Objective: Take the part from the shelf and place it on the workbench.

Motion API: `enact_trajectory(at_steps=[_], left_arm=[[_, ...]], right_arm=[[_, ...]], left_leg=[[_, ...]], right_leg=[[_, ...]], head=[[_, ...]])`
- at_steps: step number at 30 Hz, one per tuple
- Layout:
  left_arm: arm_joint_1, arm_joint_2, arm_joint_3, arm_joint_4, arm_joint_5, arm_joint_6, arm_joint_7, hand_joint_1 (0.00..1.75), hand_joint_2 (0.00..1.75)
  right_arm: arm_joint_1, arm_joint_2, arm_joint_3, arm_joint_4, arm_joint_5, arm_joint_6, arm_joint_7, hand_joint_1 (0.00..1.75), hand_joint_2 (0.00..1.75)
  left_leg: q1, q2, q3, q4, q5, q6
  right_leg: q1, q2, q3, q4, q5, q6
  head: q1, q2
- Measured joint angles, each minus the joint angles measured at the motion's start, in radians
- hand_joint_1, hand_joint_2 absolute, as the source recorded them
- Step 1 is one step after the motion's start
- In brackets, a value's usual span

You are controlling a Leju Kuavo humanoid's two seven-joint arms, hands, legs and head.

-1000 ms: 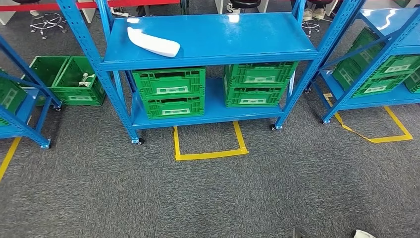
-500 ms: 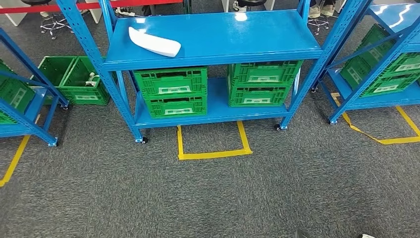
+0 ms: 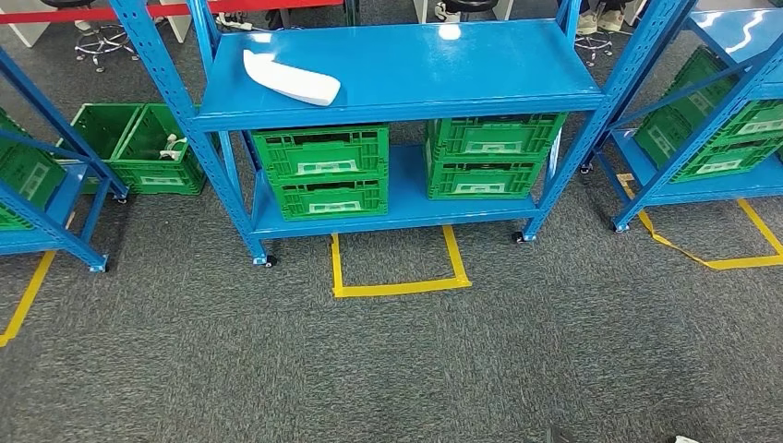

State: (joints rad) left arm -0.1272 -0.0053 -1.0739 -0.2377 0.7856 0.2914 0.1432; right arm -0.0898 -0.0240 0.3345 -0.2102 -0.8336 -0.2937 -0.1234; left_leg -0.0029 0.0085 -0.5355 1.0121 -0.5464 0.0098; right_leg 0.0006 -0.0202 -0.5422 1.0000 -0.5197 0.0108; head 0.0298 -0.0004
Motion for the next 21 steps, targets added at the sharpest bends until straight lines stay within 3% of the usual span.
enact_trajectory(at_steps=[7,11,14,15,18,19,21], left_arm=[[0.0,0.0,0.0,0.0,0.0,0.0,-0.006,0.0,0.0],[0.0,0.001,0.0,0.0,-0.002,0.0,-0.008,0.0,0.0],[0.0,0.0,0.0,0.0,-0.006,0.0,-0.008,0.0,0.0],[0.0,0.0,0.0,0.0,-0.007,0.0,-0.009,0.0,0.0],[0.0,0.0,0.0,0.0,-0.009,0.0,-0.01,0.0,1.31],[0.0,0.001,0.0,0.0,-0.01,0.0,-0.01,0.0,1.75],[0.0,0.001,0.0,0.0,-0.01,0.0,-0.01,0.0,1.75]], right_arm=[[0.0,0.0,0.003,0.0,-0.005,0.008,-0.001,0.0,1.75],[0.0,0.0,0.003,0.0,-0.007,0.015,0.0,0.0,0.0],[0.0,0.0,0.003,0.0,-0.012,0.027,0.006,0.0,0.0],[0.0,0.0,0.004,0.0,-0.013,0.03,0.008,0.0,0.44],[0.0,0.0,0.004,0.0,-0.015,0.032,0.009,0.0,1.75],[0.0,0.0,0.005,0.0,-0.016,0.032,0.009,0.0,1.75],[0.0,0.0,0.007,0.0,-0.016,0.032,0.009,0.0,1.75]], left_leg=[[-0.001,0.001,0.0,0.0,0.0,0.001],[-0.001,0.001,0.0,0.0,0.0,0.001],[-0.001,0.001,0.0,0.0,0.0,0.001],[-0.001,0.001,0.0,0.0,0.0,0.001],[-0.001,0.001,0.0,0.0,0.0,0.001],[-0.001,0.001,0.0,0.0,0.0,0.001],[-0.001,0.002,0.001,0.0,0.0,0.001]], right_leg=[[0.0,0.0,0.0,0.0,0.0,0.0],[0.0,0.0,0.0,0.0,0.0,0.0],[0.0,0.0,0.0,0.0,0.0,0.0],[0.0,0.0,0.0,0.0,0.0,0.0],[0.0,0.0,0.0,0.0,0.0,0.0],[0.0,0.0,0.0,0.0,0.0,0.0],[0.0,0.0,0.0,0.0,0.0,0.0]], head=[[0.0,0.0],[-0.001,0.0],[-0.001,0.0],[-0.001,0.0],[-0.001,0.0],[-0.001,0.0],[-0.001,0.0]])
